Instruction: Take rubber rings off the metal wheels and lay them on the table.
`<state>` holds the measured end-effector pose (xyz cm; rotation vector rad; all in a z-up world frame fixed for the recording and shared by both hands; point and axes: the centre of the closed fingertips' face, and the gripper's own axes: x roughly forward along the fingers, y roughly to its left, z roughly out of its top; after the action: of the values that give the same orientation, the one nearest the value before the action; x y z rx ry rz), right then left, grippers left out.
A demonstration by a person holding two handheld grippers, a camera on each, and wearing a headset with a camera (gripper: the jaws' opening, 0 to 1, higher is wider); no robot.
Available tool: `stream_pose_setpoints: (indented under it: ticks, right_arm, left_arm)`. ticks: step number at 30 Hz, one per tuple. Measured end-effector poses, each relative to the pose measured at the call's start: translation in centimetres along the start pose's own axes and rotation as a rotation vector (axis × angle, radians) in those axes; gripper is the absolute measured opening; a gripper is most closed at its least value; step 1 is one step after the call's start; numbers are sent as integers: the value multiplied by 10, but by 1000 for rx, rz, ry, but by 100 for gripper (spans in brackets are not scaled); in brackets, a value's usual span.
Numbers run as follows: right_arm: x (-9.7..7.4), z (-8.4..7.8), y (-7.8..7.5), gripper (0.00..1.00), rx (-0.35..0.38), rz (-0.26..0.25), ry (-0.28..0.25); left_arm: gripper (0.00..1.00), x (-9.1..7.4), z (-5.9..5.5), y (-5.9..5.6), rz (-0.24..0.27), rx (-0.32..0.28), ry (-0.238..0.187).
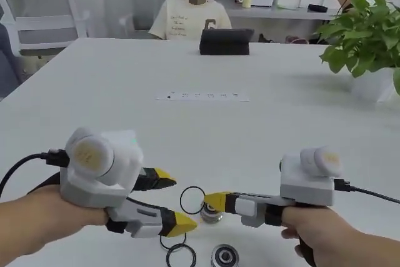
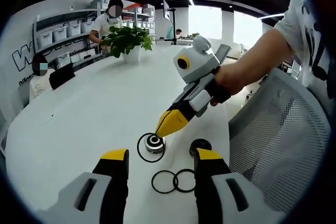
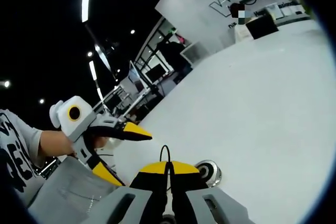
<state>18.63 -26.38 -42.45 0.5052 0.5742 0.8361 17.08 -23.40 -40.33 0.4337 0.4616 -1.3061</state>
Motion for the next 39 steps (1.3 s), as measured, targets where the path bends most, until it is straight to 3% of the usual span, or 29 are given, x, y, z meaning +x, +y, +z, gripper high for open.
stream_pose_setpoints:
  ticks: [22,39]
  right_arm:
    - [16,-24,15,0,11,46,112]
    - [26,-50,16,0,28,48,235]
  left_arm:
    - [55,-35,-23,4,45,-8,21]
    - [56,-44,-33,5,61,-35,26]
